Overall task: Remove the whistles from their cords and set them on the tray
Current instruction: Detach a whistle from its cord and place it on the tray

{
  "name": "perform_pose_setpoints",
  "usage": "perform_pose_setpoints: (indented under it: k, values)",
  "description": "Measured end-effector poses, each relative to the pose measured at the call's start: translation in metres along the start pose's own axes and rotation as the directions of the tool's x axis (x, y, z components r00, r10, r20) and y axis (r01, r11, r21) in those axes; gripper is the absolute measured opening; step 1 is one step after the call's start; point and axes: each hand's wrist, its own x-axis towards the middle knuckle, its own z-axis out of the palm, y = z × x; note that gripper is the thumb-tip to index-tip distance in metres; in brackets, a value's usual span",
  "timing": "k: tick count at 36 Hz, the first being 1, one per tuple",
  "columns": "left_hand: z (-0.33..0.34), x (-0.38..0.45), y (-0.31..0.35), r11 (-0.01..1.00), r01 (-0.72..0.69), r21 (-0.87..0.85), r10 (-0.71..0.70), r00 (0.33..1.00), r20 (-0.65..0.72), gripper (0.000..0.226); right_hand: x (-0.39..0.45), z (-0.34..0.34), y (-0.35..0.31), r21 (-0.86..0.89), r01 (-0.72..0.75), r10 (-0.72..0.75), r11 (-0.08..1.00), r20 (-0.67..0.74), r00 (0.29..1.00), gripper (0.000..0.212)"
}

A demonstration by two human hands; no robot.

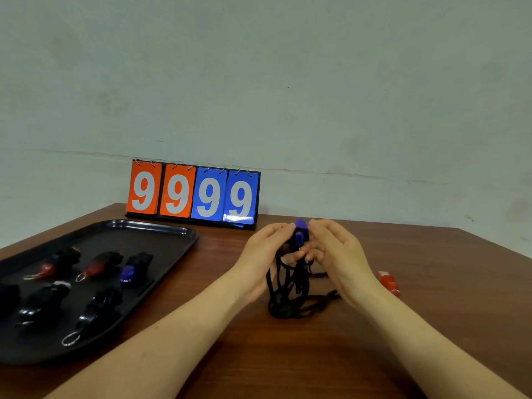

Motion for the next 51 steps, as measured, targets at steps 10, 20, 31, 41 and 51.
perform_pose_setpoints:
  k: [10, 20, 31, 41, 51]
  values:
    - [0.002, -0.004, 0.003, 0.962, -0.151, 0.229, 0.137, 0.987, 0.079, 0.014, 0.003, -0.004, -0.003, 0.218, -0.202, 0.198, 0.955, 0.038, 0.979, 0.022]
    - [-0.002, 0.0, 0.01, 0.767, -0.244, 0.594, 0.207, 0.97, 0.131, 0.009, 0.005, -0.006, 0.004, 0.035, -0.164, 0.167, 0.986, -0.076, 0.983, 0.024]
    - [-0.006, 0.001, 0.011, 0.692, -0.231, 0.684, 0.206, 0.971, 0.12, 0.01, 0.016, -0.028, -0.008, 0.444, -0.185, 0.302, 0.877, -0.21, 0.93, 0.013]
    - [-0.019, 0.006, 0.021, 0.823, -0.12, 0.555, 0.27, 0.942, -0.198, 0.014, 0.017, -0.049, -0.013, 0.71, -0.034, 0.381, 0.703, -0.336, 0.861, 0.029]
    - [-0.03, 0.001, 0.03, 0.88, -0.083, 0.467, 0.274, 0.892, -0.36, 0.024, 0.019, -0.076, -0.002, 0.429, -0.082, 0.356, 0.9, -0.612, 0.706, 0.03]
